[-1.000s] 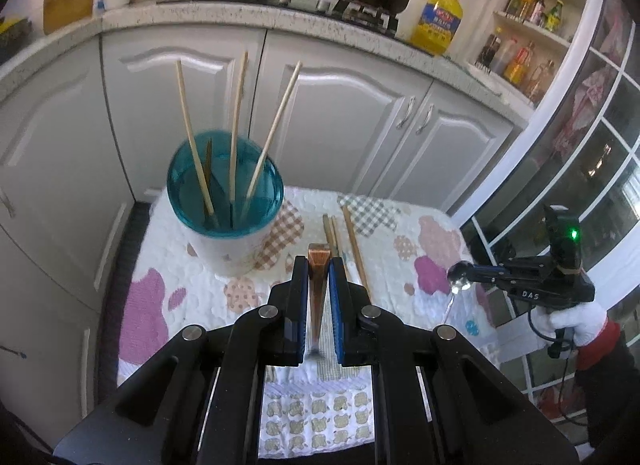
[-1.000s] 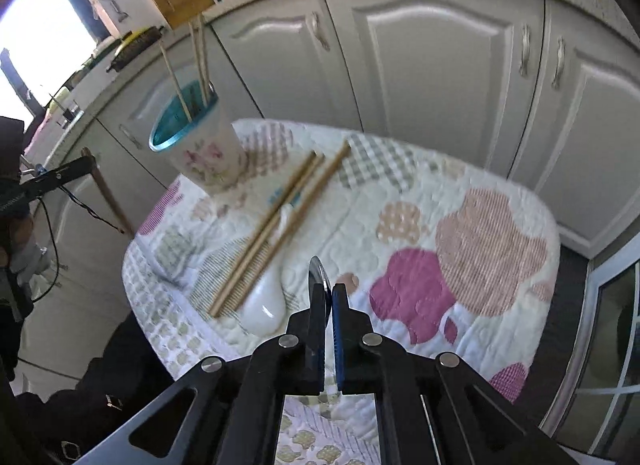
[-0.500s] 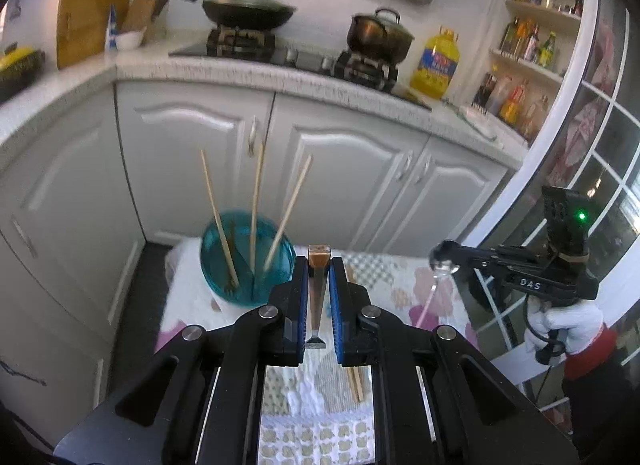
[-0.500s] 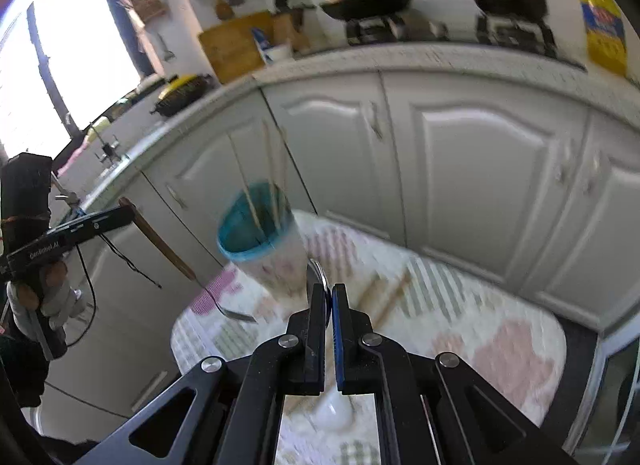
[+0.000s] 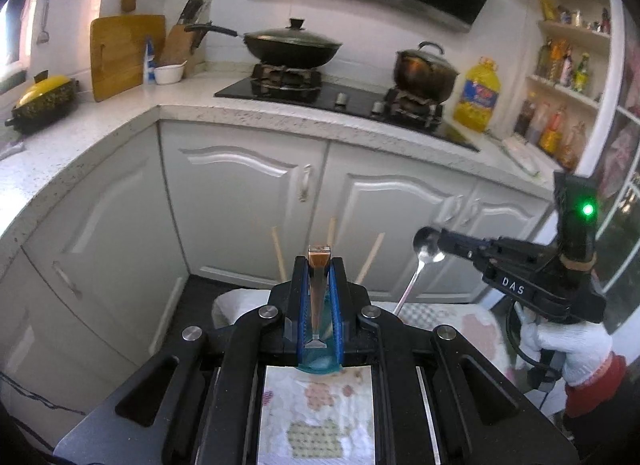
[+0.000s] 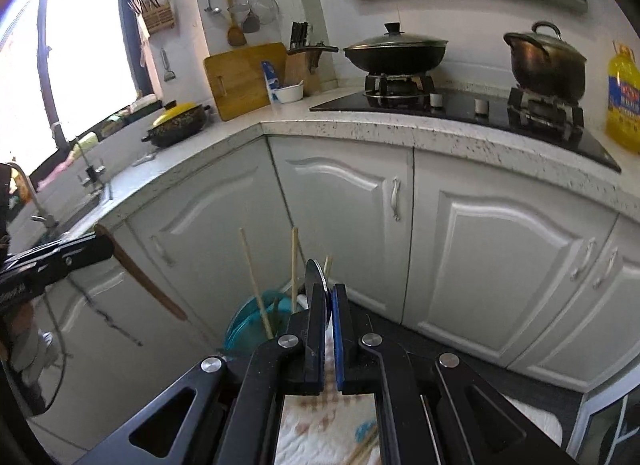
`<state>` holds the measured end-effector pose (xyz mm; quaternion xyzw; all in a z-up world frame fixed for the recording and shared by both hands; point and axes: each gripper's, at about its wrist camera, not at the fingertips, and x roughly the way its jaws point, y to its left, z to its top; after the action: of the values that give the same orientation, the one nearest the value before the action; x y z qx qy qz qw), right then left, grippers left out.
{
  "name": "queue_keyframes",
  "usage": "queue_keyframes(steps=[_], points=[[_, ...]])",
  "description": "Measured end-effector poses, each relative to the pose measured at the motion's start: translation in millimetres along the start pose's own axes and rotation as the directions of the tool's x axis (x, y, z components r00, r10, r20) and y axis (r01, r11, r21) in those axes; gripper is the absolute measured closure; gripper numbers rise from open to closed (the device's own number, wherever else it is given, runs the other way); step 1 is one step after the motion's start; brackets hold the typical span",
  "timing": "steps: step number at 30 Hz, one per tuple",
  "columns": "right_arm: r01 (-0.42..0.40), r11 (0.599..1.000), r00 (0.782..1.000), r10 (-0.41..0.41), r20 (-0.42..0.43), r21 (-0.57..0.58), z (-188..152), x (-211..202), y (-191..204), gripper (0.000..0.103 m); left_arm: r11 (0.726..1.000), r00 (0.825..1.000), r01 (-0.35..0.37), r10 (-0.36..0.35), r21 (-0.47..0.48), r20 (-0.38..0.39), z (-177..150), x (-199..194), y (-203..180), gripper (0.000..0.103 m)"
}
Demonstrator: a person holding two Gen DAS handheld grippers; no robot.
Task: Organize utensils
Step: 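Lower the fork into the holder with the left tool while the right tool drops the spoon in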
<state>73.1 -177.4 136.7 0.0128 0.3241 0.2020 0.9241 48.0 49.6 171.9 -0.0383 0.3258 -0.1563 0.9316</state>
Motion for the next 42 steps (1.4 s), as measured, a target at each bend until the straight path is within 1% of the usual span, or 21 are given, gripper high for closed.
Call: queue_keyframes(steps=[4,6,11,16,21,24,26,28,31,34,37,40,42], points=[[0.069,0.997,0.998,-0.069,0.001,-0.046,5,30,11,0.100,0.999,0.999,-0.040,0.040,0.003,-0.032,-7,27,6,0.094],[0.089,0.994,0.996,-0.089,-0.004,-0.061,3,41,13,0.100,0.999,0.997,-0.051,0.051,-0.002,-0.052,-11,41,9,0.094],[0.139,0.985,0.990,-0.141,-0.009,-0.101,-2,70,16,0.100,0.997,0.993,-0.072,0.074,0.018,-0.088,-22,66,7,0.094],[0.144,0.981,0.989,-0.148,-0.019,-0.128,-10,90,22,0.100,0.997,0.989,-0.074,0.073,-0.002,-0.130,-33,86,12,0.094],[0.114,0.987,0.993,-0.118,-0.024,-0.116,-8,93,19,0.100,0.997,0.987,-0.072,0.070,-0.007,-0.144,-36,94,14,0.094],[0.116,0.984,0.993,-0.119,-0.015,-0.138,-5,87,23,0.100,0.998,0.987,-0.065,0.064,-0.007,-0.145,-36,95,13,0.094],[0.102,0.984,0.994,-0.107,-0.026,-0.149,-8,88,27,0.100,0.998,0.987,-0.064,0.062,-0.007,-0.145,-35,97,13,0.094],[0.108,0.982,0.994,-0.112,-0.017,-0.154,-11,88,31,0.100,0.998,0.987,-0.062,0.060,-0.010,-0.149,-35,98,12,0.094],[0.094,0.985,0.995,-0.096,-0.006,-0.143,-7,84,33,0.100,0.998,0.986,-0.061,0.059,-0.009,-0.154,-36,99,13,0.094],[0.100,0.983,0.995,-0.097,0.022,-0.151,4,77,35,0.100,0.998,0.985,-0.060,0.057,-0.016,-0.160,-36,100,14,0.094],[0.129,0.979,0.991,-0.123,0.050,-0.160,14,74,34,0.100,0.998,0.985,-0.060,0.056,-0.018,-0.165,-36,103,14,0.094],[0.154,0.969,0.988,-0.148,0.045,-0.193,10,84,38,0.100,0.998,0.985,-0.062,0.058,-0.019,-0.164,-37,105,13,0.094],[0.163,0.962,0.987,-0.161,0.030,-0.221,-1,94,43,0.100,0.998,0.985,-0.060,0.056,-0.021,-0.164,-37,105,13,0.094]])
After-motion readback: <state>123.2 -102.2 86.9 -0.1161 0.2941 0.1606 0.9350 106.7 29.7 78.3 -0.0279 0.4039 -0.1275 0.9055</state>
